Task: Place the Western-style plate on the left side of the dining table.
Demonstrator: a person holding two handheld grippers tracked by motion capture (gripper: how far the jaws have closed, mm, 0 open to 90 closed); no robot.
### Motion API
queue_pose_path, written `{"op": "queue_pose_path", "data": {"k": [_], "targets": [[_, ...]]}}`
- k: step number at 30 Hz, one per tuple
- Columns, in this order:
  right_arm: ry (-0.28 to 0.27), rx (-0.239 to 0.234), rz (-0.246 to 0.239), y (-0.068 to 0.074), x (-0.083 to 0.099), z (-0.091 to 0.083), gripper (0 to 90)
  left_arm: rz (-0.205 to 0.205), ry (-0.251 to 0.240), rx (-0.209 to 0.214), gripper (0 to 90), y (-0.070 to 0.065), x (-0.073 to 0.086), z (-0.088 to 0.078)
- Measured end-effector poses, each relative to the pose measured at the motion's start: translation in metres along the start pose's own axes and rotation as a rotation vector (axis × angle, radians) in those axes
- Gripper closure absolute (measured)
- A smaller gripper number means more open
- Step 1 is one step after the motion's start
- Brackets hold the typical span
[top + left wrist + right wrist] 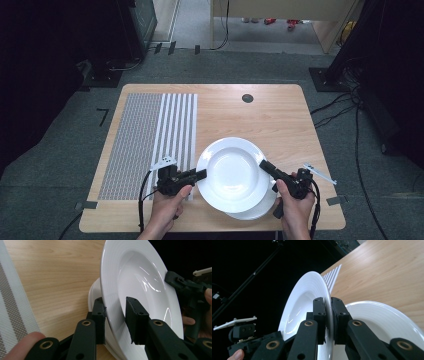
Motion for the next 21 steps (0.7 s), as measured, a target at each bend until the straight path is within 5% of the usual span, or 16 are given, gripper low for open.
{"op": "queue_pose_path", "data": {"k": [21], "targets": [[0.047,-0.06,-0.005,0.036,-0.002,0.084,84.6,-0.065,-0.076,-0.07,73.5,0.055,-0.049,-0.049]]}}
Point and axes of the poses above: each handheld gripper's, and its own axes: z roughly forward along the jaws, x roughly out of its underside, y roughly to its left, the point moved 8 cm from there along z, roughly forward along the jaws, and after that the axes turned 10 degrees about -x, right-handed, at the moved point
